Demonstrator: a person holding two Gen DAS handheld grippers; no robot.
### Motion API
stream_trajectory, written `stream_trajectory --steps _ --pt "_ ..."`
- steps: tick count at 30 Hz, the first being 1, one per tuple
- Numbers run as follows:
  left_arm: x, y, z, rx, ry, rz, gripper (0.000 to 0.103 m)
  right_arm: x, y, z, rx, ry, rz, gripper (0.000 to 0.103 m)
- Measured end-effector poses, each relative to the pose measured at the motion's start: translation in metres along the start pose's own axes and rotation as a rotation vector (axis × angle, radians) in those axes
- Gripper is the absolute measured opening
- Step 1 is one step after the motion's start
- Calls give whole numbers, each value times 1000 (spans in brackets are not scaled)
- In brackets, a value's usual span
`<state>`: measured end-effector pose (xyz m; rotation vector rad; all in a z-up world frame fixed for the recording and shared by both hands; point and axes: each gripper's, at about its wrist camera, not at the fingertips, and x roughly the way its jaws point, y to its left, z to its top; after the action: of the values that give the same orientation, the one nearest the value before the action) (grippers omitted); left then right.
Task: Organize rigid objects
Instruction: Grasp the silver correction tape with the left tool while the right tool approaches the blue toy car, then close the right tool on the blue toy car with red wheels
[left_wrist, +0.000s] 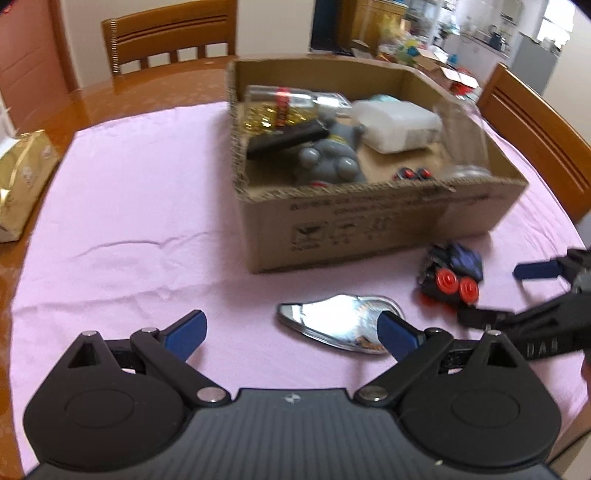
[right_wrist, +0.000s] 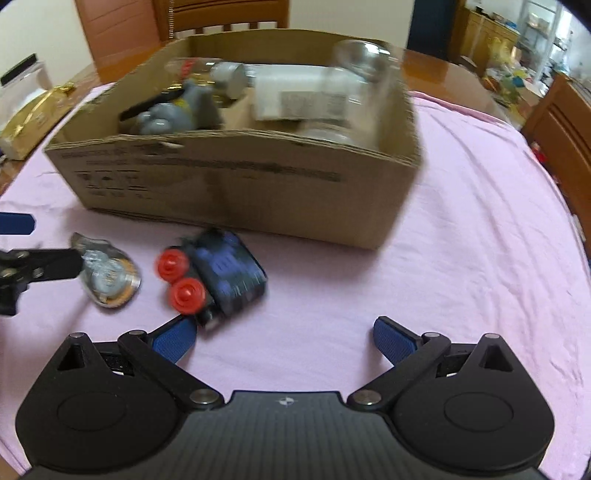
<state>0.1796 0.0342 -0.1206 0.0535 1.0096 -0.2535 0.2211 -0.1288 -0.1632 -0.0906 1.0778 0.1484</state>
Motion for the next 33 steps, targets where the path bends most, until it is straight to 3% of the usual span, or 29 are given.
stream_trajectory --steps 7,15,19,24,28,33 --pt "16 -16 -8 68 35 -54 99 2 -23 0 5 3 -20 103" --pt "21 -36 -11 143 6 -5 97 -1 -22 -6 -5 -11 -16 103" --pt "21 -41 -11 157 -19 -5 89 -4 -23 -9 -9 -14 -14 103" --pt "21 -39 -8 149 -16 0 89 -4 -22 -8 -14 -7 -9 103" --pt "21 -29 -6 101 -8 32 89 -8 -9 -8 -57 11 41 103" --pt "19 -7 -7 34 0 76 89 -14 15 -7 -85 -5 174 103"
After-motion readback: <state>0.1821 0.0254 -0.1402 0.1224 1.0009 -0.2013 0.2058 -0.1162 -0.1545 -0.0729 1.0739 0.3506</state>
